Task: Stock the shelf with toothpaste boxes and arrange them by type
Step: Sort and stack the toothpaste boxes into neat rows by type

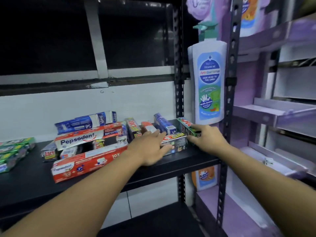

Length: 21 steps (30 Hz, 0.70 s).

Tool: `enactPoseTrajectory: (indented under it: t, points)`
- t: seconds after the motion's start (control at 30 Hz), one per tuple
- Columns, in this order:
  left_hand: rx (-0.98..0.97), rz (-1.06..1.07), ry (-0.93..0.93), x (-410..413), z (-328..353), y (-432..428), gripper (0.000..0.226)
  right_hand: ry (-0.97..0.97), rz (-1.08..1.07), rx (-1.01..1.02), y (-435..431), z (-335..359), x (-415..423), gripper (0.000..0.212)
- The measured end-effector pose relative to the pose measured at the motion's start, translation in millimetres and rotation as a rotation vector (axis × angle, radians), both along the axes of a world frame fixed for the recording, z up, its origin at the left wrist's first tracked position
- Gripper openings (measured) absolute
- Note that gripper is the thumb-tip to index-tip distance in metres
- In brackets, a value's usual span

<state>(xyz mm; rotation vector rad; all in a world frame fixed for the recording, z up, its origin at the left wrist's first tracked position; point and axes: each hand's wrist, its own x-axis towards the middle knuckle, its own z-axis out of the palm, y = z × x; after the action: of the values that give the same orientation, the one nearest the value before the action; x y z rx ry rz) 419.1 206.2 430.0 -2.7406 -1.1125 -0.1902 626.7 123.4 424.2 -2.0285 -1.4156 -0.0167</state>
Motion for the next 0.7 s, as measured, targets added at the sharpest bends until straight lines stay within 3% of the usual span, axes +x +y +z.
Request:
enactPoseTrajectory:
  t: [0.13, 0.23, 0.37, 0.5, 0.7]
  points:
    - [0.009, -0.006, 0.009, -1, 3, -3, 0.073, 0.032, -0.092, 0.102, 3, -11, -5, 0.053]
    - [-0.009, 0.006, 0.007, 1, 4, -2, 0.075, 0.197, -0.085, 0.235, 0, -4, -9, 0.045]
    - [-0.042, -0.010, -0.261, 0, 19, -10, 0.068, 0.362, -0.077, 0.362, -9, 15, -13, 0.047]
    - [-0.061, -0.040, -0.454, -10, 40, -9, 0.071, 0.369, 0.045, 0.432, -19, 34, -25, 0.040]
    - [0.105, -0.059, -0.471, -52, 70, -3, 0.096, 0.581, 0.342, 0.488, -23, 71, -45, 0.030]
